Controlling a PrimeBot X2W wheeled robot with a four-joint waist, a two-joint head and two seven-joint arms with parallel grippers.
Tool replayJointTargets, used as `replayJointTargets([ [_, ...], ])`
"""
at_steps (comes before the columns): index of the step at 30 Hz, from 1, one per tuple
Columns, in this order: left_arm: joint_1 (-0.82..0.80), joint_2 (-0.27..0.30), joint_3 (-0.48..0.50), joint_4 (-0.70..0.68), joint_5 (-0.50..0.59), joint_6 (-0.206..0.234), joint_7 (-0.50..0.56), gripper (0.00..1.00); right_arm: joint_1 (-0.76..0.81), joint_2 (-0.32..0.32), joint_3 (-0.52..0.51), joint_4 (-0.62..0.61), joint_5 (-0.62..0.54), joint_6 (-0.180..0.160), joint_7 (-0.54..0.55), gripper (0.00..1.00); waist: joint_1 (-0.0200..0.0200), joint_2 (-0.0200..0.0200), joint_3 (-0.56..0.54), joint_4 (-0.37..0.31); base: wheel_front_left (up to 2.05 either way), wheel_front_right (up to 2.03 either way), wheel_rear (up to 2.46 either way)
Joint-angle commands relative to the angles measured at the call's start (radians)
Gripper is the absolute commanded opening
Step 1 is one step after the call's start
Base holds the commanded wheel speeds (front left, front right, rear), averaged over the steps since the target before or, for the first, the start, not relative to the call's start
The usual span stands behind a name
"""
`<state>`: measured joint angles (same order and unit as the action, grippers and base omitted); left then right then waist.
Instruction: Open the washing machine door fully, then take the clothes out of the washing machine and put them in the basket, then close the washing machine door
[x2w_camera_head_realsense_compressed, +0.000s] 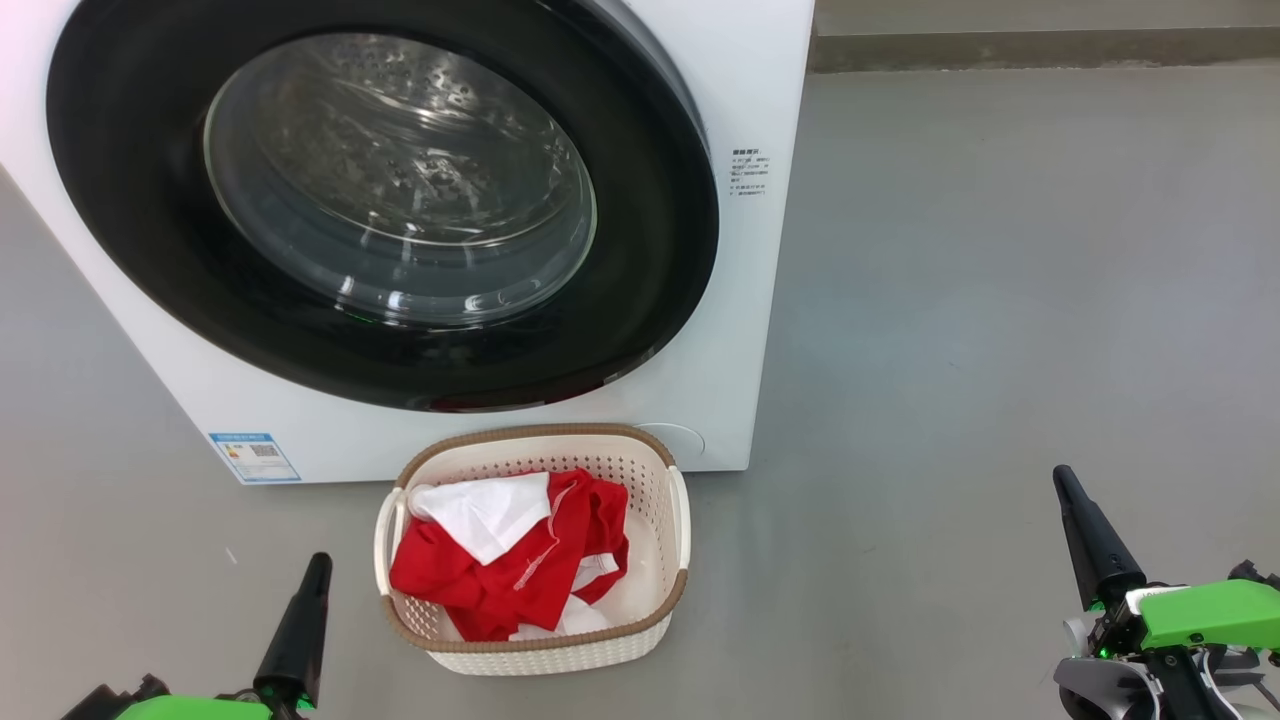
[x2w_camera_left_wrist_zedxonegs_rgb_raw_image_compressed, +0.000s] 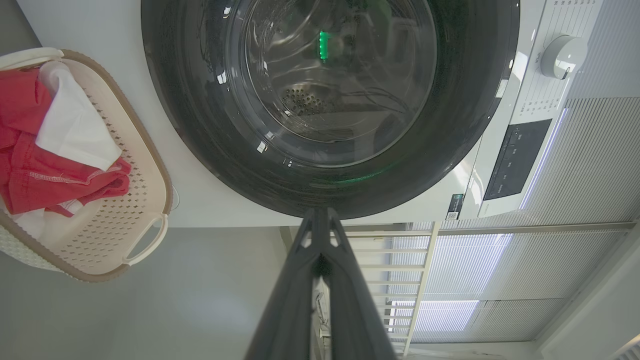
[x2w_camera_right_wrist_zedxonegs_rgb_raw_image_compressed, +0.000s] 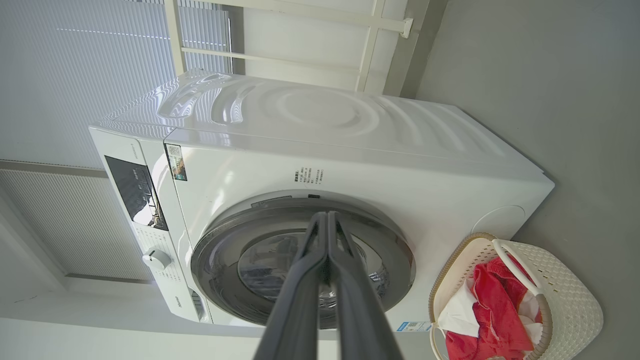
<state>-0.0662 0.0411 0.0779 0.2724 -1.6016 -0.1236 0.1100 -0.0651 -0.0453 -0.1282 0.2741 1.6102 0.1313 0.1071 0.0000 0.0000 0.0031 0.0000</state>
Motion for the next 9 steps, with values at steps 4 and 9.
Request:
replayJointTargets([
  [4, -0.042, 0.009, 0.036, -0.027, -0.007, -0.007, 0.003, 0.00, -0.043, -0.005, 0.014, -0.029, -0.002, -0.001, 0.007, 0.00, 0.0000, 0.0000, 0.000, 0.000, 0.00, 0.00, 0.00],
  [9, -0.042, 0.009, 0.036, -0.027, -0.007, -0.007, 0.003, 0.00, -0.043, -0.005, 0.014, -0.029, -0.002, -0.001, 0.007, 0.00, 0.0000, 0.0000, 0.000, 0.000, 0.00, 0.00, 0.00],
])
